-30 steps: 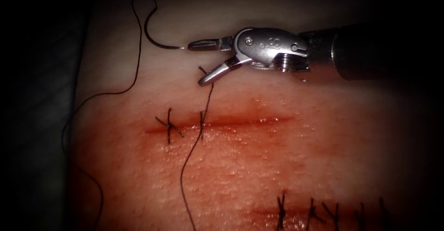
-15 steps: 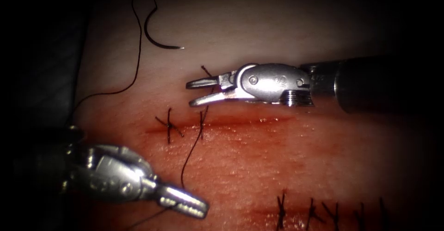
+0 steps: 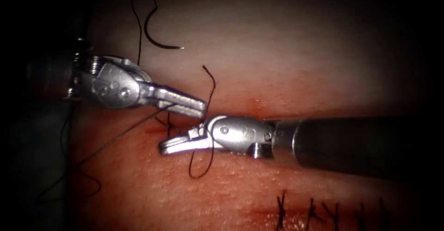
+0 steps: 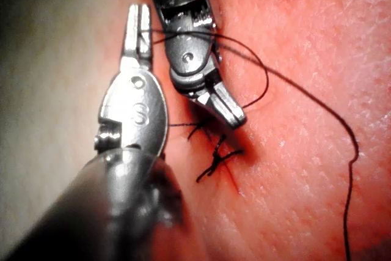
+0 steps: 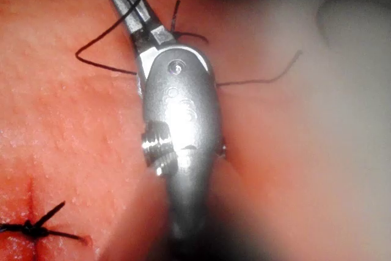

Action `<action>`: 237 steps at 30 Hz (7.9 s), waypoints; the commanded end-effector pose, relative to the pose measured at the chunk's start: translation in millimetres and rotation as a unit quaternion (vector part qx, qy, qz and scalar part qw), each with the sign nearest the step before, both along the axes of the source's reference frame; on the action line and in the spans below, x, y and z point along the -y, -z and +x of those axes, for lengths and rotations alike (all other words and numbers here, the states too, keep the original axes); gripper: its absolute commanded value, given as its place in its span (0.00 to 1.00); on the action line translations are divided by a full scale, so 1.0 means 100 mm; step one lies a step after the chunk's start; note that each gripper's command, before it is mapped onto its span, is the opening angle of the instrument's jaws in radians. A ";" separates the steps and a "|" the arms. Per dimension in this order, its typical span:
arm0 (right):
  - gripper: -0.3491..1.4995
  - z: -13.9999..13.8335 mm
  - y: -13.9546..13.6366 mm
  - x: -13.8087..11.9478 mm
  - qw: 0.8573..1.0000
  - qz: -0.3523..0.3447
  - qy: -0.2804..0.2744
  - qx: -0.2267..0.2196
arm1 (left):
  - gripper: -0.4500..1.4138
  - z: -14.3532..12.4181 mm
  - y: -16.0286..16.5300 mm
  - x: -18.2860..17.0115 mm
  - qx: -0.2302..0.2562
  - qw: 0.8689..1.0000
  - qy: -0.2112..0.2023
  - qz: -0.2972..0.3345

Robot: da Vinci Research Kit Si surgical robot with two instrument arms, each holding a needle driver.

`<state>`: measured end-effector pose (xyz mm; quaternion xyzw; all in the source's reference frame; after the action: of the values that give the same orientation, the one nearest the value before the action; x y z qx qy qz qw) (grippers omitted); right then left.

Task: Wound Closure
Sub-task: Loop the suture counter-clockwise once around the right gripper, then clasp the short suture tail, then pull the right tool down and the left tool up to tie the suture, then with the right hand, cut the suture.

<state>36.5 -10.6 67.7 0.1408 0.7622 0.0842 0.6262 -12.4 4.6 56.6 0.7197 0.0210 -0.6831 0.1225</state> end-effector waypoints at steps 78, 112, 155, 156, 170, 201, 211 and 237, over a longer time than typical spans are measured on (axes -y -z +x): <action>0.00 -0.054 -0.023 -0.027 0.778 0.466 -0.349 0.234 | 0.00 0.013 -0.139 0.030 -0.061 0.994 0.078 0.040; 0.00 -0.051 0.009 0.081 0.926 0.106 -0.273 0.238 | 0.00 0.031 -0.302 -0.190 -0.118 0.951 0.284 0.008; 0.96 -0.068 0.039 0.037 0.955 0.125 -0.141 0.228 | 0.00 0.076 -0.093 -0.072 -0.043 0.967 0.245 0.057; 0.92 -0.069 0.039 0.036 0.956 0.137 -0.136 0.221 | 0.00 0.075 -0.083 -0.068 -0.043 0.967 0.244 0.055; 0.90 -0.063 0.032 0.011 0.904 0.289 -0.175 0.263 | 0.00 0.073 0.028 -0.038 -0.040 0.971 0.234 0.005; 0.91 0.009 -0.015 -0.015 0.904 0.124 -0.304 0.274 | 0.00 0.060 0.076 -0.029 -0.033 0.972 0.234 -0.012; 0.94 0.013 -0.010 -0.005 0.904 0.119 -0.305 0.275 | 0.00 0.061 0.081 -0.032 -0.032 0.972 0.233 -0.021; 0.24 0.014 -0.018 -0.010 0.903 0.136 -0.311 0.264 | 0.00 0.061 0.096 -0.018 -0.025 0.973 0.227 -0.029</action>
<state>36.7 -9.7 68.9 -0.0433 0.5620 0.3990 0.7233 -5.4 5.5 46.0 0.6851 -0.1593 -0.7107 -0.0139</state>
